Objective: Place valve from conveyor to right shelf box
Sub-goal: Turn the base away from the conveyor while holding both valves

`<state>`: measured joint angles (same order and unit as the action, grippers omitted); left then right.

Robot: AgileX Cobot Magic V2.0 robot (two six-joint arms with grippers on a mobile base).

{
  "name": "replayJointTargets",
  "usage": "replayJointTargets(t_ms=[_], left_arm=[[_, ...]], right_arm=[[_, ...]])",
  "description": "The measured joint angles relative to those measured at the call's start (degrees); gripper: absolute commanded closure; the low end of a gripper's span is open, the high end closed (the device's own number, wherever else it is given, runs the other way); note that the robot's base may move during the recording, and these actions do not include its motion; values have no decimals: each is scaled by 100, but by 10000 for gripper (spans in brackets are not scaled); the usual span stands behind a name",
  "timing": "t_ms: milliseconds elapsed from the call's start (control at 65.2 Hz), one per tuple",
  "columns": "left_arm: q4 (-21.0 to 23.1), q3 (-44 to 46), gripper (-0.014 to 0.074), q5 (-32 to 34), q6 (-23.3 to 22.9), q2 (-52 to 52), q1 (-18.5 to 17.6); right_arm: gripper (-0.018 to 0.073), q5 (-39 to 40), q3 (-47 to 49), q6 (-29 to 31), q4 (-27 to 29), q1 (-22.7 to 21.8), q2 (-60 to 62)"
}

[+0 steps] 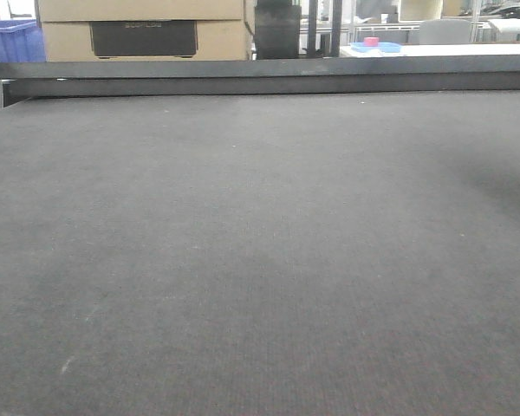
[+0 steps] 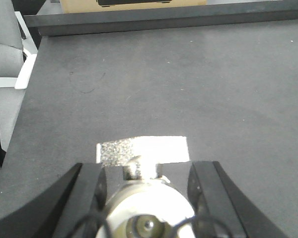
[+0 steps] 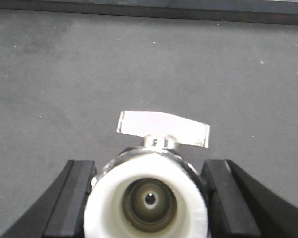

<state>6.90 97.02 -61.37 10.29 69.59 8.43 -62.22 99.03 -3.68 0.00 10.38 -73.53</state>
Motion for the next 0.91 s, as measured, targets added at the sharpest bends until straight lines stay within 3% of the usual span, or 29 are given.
replayJointTargets(t_ms=[905], left_arm=[[-17,0,708,0,0,0,0]], right_arm=[[722,10,0,0,0,14,-11]])
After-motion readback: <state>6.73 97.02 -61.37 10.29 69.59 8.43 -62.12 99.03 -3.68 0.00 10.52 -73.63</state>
